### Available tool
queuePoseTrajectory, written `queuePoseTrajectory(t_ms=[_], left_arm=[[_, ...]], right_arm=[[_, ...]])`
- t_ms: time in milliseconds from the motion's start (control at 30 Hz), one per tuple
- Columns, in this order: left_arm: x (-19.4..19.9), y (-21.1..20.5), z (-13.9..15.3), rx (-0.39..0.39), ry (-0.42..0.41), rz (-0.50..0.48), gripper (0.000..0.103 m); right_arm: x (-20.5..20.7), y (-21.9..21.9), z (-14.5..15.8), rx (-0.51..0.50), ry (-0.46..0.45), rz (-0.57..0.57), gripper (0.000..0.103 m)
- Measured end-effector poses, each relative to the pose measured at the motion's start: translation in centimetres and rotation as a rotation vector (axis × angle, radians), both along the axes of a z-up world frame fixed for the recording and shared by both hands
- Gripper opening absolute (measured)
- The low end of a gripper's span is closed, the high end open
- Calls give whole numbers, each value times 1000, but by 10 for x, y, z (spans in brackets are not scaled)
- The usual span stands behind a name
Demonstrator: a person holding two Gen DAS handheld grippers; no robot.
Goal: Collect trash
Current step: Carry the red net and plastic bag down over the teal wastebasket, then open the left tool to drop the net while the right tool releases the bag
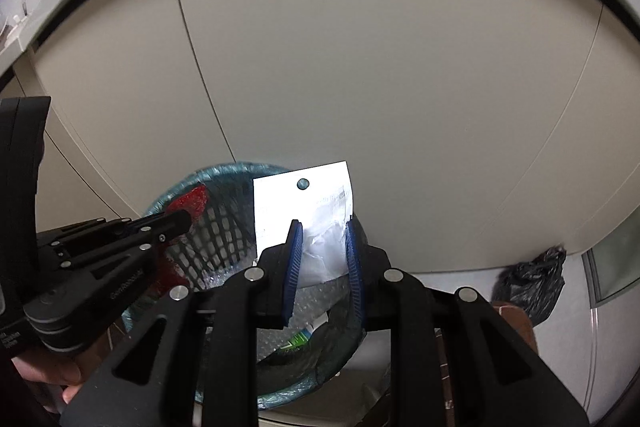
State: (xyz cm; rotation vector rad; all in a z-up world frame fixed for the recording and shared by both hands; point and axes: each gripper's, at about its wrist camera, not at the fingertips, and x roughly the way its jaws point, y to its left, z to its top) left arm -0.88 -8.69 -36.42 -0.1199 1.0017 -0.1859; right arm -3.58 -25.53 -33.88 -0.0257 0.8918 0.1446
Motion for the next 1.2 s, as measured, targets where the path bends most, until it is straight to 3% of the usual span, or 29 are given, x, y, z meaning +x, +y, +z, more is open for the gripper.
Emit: queuePoseTrajectory(t_ms=[267, 300, 433, 467, 567, 600, 767, 1100, 1200], left_arm=[[10, -2, -41, -3, 24, -12, 15], [11, 0, -43, -6, 25, -10, 27], [9, 4, -51, 21, 9, -7, 50], [7, 6, -53, 21, 5, 8, 63], [3, 12, -59, 56, 0, 20, 71], [3, 13, -58, 62, 3, 23, 78], [0, 25, -42, 105, -13, 57, 93], [-3, 59, -16, 107, 23, 135, 97], [-8, 64, -12, 108, 33, 146, 97]], right_arm=[[10, 1, -39, 12, 61, -10, 22], [11, 1, -41, 16, 69, -8, 22], [14, 3, -51, 11, 91, -1, 22], [13, 7, -52, 7, 93, 1, 22], [13, 10, -53, -3, 99, 5, 22], [13, 12, -53, -4, 100, 7, 22], [17, 25, -53, -14, 108, 38, 23], [17, 40, -48, -13, 104, 70, 26], [13, 41, -43, -15, 95, 76, 32]])
